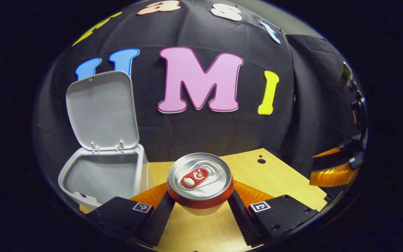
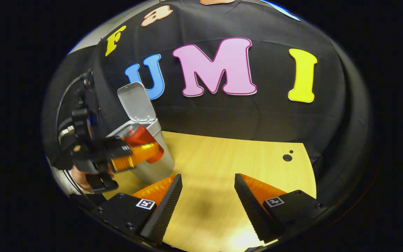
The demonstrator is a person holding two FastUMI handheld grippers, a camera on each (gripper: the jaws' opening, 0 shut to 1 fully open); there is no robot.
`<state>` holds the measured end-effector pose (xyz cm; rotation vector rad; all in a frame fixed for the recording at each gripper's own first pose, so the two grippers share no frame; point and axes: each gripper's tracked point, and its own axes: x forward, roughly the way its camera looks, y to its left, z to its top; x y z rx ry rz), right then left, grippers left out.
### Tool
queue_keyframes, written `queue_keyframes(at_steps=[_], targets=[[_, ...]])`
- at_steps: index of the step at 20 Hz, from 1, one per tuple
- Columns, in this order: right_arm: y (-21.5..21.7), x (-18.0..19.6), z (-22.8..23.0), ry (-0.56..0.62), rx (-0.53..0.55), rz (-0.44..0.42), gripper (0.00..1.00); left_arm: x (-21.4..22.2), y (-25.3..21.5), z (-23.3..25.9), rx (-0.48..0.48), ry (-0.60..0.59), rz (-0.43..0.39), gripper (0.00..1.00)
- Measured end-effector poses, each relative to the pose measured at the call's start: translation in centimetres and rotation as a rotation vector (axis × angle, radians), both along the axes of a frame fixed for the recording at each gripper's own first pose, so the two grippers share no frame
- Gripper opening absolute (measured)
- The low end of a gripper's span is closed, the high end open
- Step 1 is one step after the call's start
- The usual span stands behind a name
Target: Press the lid of the desktop garbage bin to open it, pick up the crumpled paper on the desktop and throw it into the bin, then pick up the pop can on the desktop and drop it into the bin, and finally close the garbage bin lid.
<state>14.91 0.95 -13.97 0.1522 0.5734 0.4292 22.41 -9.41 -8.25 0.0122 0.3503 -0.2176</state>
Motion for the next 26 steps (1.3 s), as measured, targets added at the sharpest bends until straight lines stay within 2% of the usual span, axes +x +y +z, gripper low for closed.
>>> queue_keyframes(at_steps=[2,4,7,11,15,23,26], targets=[[1.6,-0.1,0.7,-0.018,0.018,0.017,0.97,0.4,4.2,3.6,0.010,-0.039,0.060,0.86],[3.4,-0.3,1.2,-0.034,0.028,0.038,0.97,1.0,8.6,5.2,0.063,-0.085,0.121,0.86],[5.3,-1.3,1.0,-0.041,0.024,0.073,0.97,0.4,14.4,3.8,0.114,-0.030,0.193,0.86],[6.5,-2.3,0.8,-0.043,0.002,0.097,0.97,0.3,18.8,0.7,0.107,0.051,0.265,0.87],[7.0,-3.3,0.4,-0.035,-0.003,0.108,0.97,0.1,19.7,1.0,0.111,0.034,0.282,0.87],[6.4,-3.8,-0.2,-0.035,0.009,0.089,0.97,2.4,18.4,0.0,0.109,0.038,0.253,0.87],[5.5,-3.9,-0.6,-0.032,-0.008,0.082,0.97,3.3,19.3,-0.3,0.119,0.044,0.308,0.88]])
